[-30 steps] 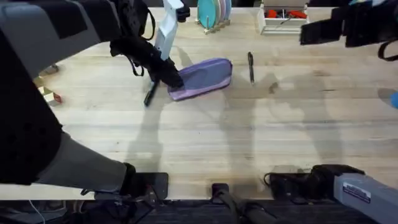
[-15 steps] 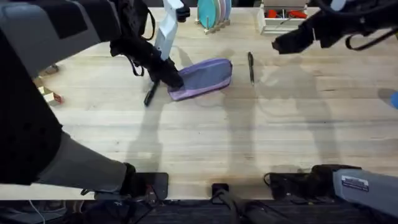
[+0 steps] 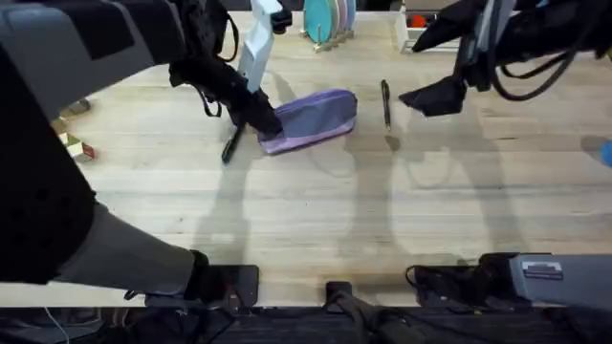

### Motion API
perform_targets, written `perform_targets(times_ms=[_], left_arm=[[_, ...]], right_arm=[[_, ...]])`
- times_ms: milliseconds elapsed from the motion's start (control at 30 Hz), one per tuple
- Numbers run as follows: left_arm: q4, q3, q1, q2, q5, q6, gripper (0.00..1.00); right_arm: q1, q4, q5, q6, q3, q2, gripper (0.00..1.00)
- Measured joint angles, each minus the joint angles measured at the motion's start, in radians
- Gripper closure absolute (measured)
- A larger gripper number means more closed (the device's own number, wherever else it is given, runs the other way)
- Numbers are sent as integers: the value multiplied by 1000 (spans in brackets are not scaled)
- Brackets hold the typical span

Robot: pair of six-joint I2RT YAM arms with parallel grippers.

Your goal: Unzip the bag, pick up the pens from the table one at a time and place them inside, then zip the bag closed.

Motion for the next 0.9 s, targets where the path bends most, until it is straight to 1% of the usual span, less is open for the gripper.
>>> perform_targets(times_ms=[100,233,333,367,467,767,900], left_arm=[[0,0,0,0,0,0,959],[0,0,0,0,0,0,958],[0,0,0,0,0,0,958],[0,0,0,0,0,0,958],[0,0,0,0,0,0,957],[0,0,0,0,0,0,957],[0,0,0,0,0,0,957]], right_arm=[[0,11,-21,-65,0,56,6],[0,16,-32,-104,0,104,5],[3,30,-38,-119,0,116,5],[15,69,-41,-124,0,117,5],[34,102,-44,-128,0,117,5],[68,115,-46,-137,0,120,5],[68,125,-47,-139,2,151,5]])
